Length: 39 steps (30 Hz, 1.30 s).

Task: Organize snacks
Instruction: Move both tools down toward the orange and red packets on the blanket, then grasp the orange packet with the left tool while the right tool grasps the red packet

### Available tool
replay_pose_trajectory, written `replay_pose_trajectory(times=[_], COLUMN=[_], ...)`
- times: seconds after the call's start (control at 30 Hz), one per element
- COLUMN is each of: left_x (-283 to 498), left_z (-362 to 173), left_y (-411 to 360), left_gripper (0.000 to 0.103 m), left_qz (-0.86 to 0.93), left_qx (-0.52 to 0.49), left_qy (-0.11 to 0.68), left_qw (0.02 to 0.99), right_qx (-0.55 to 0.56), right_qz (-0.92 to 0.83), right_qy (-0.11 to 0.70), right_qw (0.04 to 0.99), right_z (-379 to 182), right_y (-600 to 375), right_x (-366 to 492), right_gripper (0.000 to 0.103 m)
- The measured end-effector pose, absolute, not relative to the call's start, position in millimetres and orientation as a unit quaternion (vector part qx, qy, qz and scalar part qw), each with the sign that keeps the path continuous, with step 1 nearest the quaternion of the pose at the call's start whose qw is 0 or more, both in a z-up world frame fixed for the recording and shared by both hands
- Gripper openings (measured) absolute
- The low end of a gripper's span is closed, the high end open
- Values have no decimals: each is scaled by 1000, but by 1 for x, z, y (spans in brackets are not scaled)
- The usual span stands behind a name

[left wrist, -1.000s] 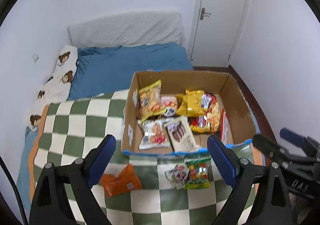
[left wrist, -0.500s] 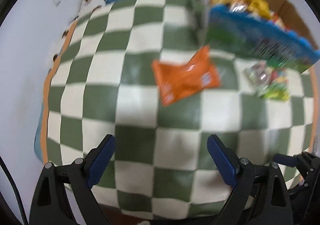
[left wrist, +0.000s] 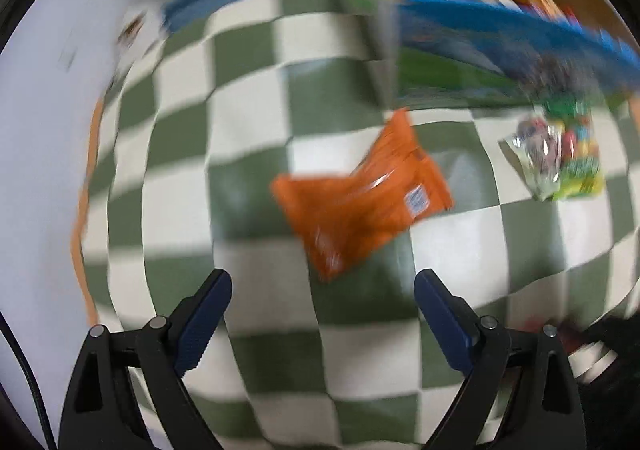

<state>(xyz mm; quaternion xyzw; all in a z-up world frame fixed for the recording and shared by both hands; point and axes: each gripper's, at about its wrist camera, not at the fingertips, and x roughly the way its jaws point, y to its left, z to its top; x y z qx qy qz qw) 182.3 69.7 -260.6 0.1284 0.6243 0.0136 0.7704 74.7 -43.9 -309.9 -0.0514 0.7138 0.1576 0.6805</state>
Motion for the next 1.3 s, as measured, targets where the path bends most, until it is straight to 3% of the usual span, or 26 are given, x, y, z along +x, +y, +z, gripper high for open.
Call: replay_pose_trajectory(times=[0.13,0.27,0.3,0.37,0.47,0.6,0.67,0.83,0.9,0.97,1.13,1.3], left_x=[201,219,222,225,219,189,177,179,175,169,153,158], left_z=[-281,-305,-306,-304,-305,-319,-327,-332,-326,-318,-294,-216], left_y=[38,24,24,27,46,70,73,62,49,43,38,21], left_gripper=[93,92,87,65,63,63,64,66,65,49,45,45], left_qz=[-54,-80,-87,-89,-72,-51,-37,-21,-17,-12,-16,-65], left_qx=[242,286,274,228,85,-91,-124,-90,-77,-71,-115,-161], left_qy=[627,638,640,652,695,732,732,729,720,708,698,657], left_qw=[739,710,712,717,710,673,669,678,690,702,706,733], right_qx=[-2,38,45,58,72,109,118,102,94,67,62,82], right_qz=[123,103,100,95,92,105,110,110,102,88,92,111], right_qy=[706,704,705,707,715,725,725,726,722,713,699,688], right_qw=[697,702,701,698,690,672,670,671,677,692,706,713], right_z=[-295,-287,-286,-287,-290,-296,-295,-299,-302,-304,-295,-248], right_y=[-81,-107,-111,-118,-125,-122,-120,-118,-118,-115,-121,-142], right_x=[99,118,123,131,137,151,153,148,143,140,126,128], right_gripper=[34,34,34,34,35,59,63,63,59,38,34,34])
